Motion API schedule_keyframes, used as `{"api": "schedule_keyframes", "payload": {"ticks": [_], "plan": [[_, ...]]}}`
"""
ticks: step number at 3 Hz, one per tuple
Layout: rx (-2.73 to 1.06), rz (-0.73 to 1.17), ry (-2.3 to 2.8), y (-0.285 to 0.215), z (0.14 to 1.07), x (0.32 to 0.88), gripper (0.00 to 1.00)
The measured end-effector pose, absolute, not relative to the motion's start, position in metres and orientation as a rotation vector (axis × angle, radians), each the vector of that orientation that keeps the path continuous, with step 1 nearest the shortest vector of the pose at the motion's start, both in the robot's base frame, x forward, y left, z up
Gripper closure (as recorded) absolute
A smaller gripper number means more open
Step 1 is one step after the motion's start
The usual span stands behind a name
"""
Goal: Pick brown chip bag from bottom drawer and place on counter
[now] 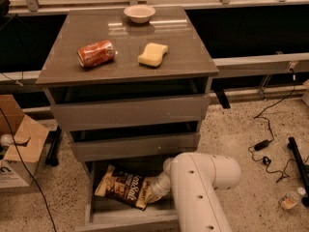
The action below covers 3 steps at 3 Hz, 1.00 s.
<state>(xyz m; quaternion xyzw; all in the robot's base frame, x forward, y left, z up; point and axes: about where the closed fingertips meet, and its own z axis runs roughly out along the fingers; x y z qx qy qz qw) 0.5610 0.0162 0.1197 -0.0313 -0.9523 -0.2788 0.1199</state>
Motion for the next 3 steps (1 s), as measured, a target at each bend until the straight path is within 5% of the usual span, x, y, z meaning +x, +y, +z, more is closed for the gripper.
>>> {"api": "schedule_keyframes", "payload": {"ticks": [1, 3], "plan": [[-0.049, -0.932, -2.820, 0.024, 0.155, 0.570, 0.82], [0.089, -1.088, -2.884, 0.043, 0.225, 0.587, 0.27]]}}
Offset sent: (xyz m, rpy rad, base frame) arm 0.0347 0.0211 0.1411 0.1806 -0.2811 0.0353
